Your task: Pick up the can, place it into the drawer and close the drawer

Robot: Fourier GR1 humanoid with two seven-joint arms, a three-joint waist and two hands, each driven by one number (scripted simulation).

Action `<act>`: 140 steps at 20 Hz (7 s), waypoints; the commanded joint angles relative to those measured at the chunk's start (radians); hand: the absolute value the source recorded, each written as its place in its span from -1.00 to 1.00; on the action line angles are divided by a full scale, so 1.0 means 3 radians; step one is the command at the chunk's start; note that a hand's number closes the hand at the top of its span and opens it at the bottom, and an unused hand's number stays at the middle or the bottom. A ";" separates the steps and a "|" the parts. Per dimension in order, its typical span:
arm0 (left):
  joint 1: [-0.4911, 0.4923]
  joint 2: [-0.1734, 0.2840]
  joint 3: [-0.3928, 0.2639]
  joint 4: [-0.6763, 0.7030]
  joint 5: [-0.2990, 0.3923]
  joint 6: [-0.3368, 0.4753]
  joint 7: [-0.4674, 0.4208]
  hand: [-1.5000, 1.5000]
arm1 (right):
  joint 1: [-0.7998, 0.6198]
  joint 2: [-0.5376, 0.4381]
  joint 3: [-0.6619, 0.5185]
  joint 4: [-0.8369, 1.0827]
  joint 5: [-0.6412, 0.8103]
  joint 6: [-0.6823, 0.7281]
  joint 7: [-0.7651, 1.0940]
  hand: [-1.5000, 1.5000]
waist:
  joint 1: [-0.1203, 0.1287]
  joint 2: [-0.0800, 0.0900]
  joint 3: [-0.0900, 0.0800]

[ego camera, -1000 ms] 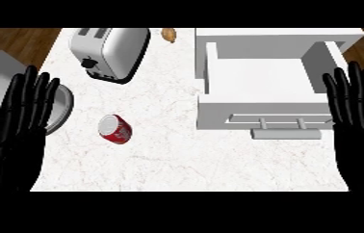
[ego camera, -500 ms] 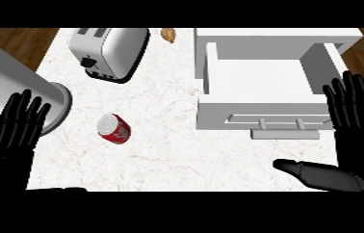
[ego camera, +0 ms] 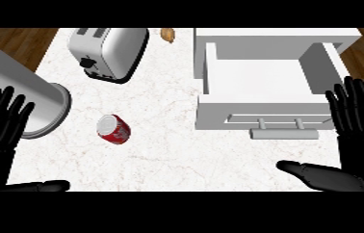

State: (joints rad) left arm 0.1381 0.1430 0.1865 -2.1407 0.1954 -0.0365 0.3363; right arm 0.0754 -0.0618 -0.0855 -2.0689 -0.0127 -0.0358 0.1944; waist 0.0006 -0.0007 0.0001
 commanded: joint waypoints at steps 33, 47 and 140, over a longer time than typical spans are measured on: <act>-0.0084 -0.0454 -0.0280 0.2571 -0.0781 0.0326 -0.1942 -1.00 | 0.0334 -0.0143 -0.0534 -0.0569 -0.0424 0.0378 0.0244 -1.00 | -0.0013 0.0001 -0.0001; -0.0844 -0.0251 0.0083 0.4018 -0.0548 0.0339 -0.2497 -1.00 | 0.0103 -0.0128 -0.0668 -0.0250 -0.0393 0.0436 0.0137 -1.00 | -0.0011 0.0003 -0.0001; -0.5659 -0.0477 -0.1392 0.5678 0.0616 0.1735 -0.0597 1.00 | -0.0325 -0.0206 -0.0736 -0.0644 -0.0221 0.0324 0.0595 -1.00 | -0.0257 0.0050 0.0007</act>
State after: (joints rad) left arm -1.5160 0.0001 -0.1876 -0.4914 0.3386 0.4473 0.1645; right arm 0.0015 -0.1176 -0.3128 -2.2396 -0.0790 0.0742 0.3401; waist -0.0619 0.0136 0.0020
